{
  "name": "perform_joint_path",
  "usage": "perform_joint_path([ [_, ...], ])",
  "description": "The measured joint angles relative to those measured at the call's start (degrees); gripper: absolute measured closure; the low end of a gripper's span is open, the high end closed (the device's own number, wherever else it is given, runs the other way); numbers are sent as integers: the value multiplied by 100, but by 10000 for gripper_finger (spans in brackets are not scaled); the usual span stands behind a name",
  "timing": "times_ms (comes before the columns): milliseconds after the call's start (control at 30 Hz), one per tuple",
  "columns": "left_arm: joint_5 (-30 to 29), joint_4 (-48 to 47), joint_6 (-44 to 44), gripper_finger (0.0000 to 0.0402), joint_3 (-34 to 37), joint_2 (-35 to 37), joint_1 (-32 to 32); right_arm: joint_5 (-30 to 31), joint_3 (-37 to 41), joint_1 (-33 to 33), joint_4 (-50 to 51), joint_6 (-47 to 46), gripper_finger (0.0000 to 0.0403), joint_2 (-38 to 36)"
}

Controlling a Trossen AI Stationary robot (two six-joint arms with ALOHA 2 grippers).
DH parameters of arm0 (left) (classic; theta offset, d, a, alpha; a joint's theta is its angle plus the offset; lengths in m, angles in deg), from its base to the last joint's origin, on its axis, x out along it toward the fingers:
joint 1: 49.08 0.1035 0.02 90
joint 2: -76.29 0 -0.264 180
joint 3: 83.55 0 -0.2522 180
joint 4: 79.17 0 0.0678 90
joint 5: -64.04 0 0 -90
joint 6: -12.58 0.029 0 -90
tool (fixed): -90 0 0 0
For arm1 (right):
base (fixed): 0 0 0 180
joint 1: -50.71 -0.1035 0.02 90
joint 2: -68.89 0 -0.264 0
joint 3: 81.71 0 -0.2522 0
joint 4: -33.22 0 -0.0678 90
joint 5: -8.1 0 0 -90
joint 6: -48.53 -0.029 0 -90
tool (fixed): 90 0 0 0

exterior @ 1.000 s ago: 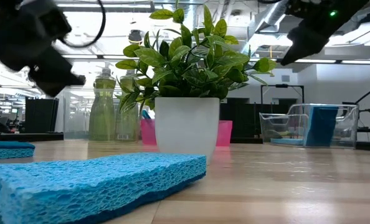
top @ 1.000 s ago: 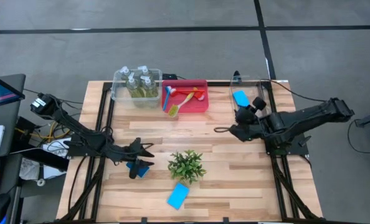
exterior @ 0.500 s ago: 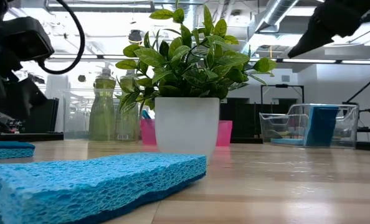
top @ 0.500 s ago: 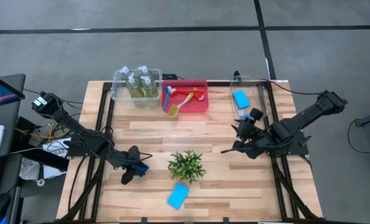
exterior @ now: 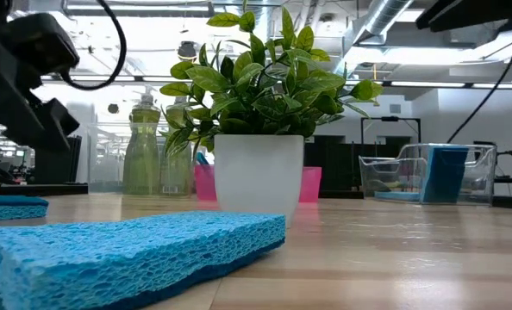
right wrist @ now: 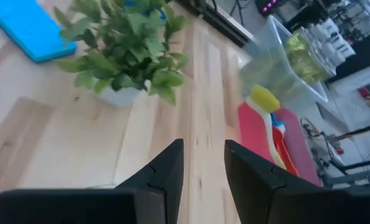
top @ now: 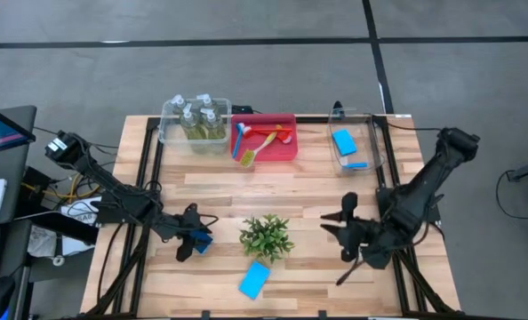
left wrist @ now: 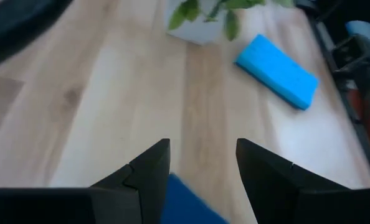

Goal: Pick & Place Kitchen Sink Supplies
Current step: Put the blue sponge into the transparent bin

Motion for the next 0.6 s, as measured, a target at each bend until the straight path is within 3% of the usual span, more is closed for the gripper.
perform_joint_path([
  [200,48,-515,152,216,-591,-1,-22,9,0,-311,-70,-175,294,376],
  [467,23,-3486,-159,220,-1967,-2,-22,-14,0,-376,-138,-353,294,491],
  [600,199,-4627,-618,233,-2209,0,-22,-83,0,-374,-216,-399,294,491],
])
